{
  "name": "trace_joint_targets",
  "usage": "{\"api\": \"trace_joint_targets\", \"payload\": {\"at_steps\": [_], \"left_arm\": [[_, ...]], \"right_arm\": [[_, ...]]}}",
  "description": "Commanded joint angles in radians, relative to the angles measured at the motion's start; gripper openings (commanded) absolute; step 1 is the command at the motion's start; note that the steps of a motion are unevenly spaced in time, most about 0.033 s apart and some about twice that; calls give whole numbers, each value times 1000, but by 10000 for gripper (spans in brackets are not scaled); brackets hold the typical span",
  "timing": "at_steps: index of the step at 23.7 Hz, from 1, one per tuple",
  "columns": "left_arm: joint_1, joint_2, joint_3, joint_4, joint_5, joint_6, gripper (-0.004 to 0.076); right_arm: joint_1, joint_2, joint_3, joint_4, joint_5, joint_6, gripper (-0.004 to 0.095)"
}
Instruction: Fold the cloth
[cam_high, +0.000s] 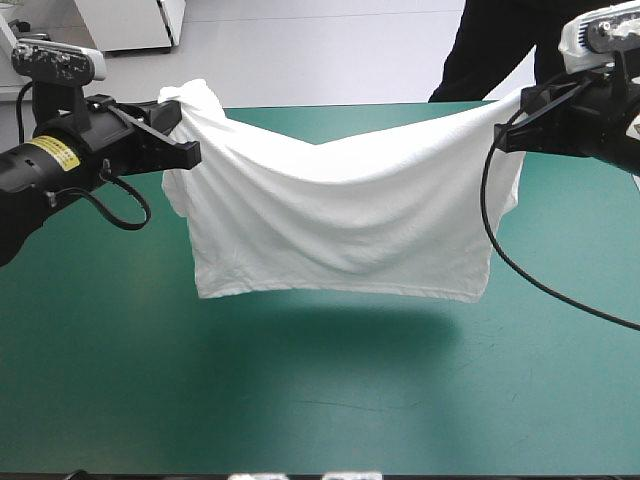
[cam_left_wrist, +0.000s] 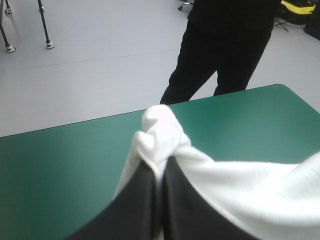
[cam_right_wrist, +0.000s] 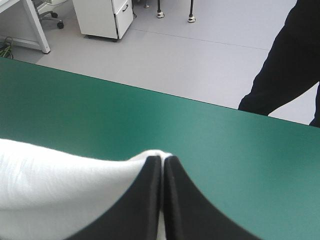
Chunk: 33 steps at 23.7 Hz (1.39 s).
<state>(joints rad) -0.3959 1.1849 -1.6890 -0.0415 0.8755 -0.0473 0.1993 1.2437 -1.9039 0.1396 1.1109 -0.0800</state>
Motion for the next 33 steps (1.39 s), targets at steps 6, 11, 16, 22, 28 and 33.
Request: {"api": "trace_joint_targets", "payload": {"at_steps": [6, 11, 16, 22, 28, 33], "left_arm": [[-1, 128, -35, 7, -288, 15, -9], [2, 266, -126, 42, -400, 15, -9], [29, 422, -364, 35, -377, 40, -9], [29, 504, -397, 42, -228, 90, -9], [29, 406, 46, 35, -230, 122, -9], [27, 297, 353, 23, -214, 124, -9]], "right_arm": [[-2, 100, -30, -3, -242, 8, -13], [-2, 255, -123, -23, -289, 4, -13], [-2, 415, -354, -33, -282, 11, -13], [-2, 448, -315, -33, -238, -6, -13], [-2, 425, 5, -85, -141, -18, -13], [-2, 378, 270, -79, -84, -18, -13]]}}
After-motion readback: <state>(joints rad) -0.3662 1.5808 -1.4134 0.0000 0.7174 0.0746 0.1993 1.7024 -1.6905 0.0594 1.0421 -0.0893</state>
